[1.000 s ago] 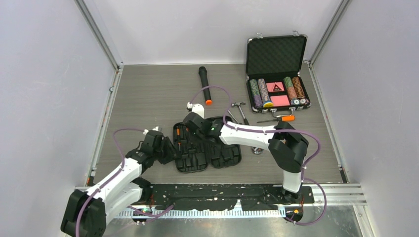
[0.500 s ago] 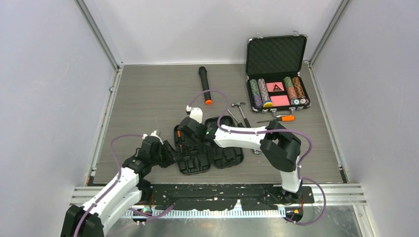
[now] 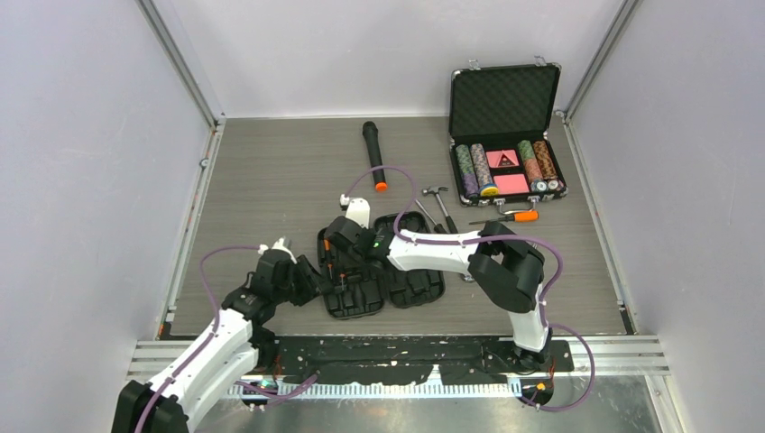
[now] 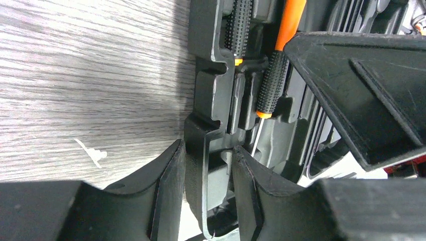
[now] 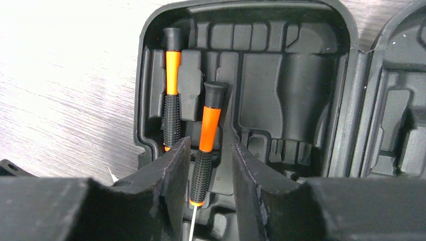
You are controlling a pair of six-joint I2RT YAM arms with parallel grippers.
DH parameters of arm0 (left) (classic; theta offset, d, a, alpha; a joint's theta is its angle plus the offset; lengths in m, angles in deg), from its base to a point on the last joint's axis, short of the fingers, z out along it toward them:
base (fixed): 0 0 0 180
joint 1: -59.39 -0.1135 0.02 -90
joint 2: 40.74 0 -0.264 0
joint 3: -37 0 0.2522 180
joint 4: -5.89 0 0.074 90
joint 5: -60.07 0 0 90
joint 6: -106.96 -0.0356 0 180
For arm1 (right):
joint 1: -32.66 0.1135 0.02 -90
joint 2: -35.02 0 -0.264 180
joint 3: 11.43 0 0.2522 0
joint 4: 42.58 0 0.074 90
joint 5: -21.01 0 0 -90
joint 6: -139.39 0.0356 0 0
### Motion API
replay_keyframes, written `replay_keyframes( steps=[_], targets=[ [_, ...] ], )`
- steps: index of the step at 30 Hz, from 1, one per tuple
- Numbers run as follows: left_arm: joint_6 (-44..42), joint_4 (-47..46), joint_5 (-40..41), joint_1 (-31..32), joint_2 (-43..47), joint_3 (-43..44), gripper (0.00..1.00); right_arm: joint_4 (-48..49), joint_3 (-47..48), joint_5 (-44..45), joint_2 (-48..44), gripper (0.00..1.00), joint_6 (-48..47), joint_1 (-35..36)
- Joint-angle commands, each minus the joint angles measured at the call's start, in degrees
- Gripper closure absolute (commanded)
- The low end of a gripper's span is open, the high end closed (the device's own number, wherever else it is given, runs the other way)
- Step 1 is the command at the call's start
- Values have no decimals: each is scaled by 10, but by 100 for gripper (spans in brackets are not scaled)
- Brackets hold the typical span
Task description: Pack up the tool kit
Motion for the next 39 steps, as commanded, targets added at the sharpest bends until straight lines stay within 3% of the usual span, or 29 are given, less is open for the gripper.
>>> replay_keyframes(
  steps=[1,20,27,34,39],
  targets=[
    [-1,-15,16,-1,13,-5,61,26,8,35,-15,62,-9,2],
    [-5,-33,-3,-1,-13,-15,63,20,58,30,42,76,-20,-13],
    [-8,-28,0,-1,-9,-14,64,20,70,38,40,90,-38,-20],
    [-11,-20,4,-2,-4,-8,64,19,91,43,52,90,-55,-28],
    [-12,-14,8,-2,1,-7,62,19,93,38,63,84,-54,-29]
  ],
)
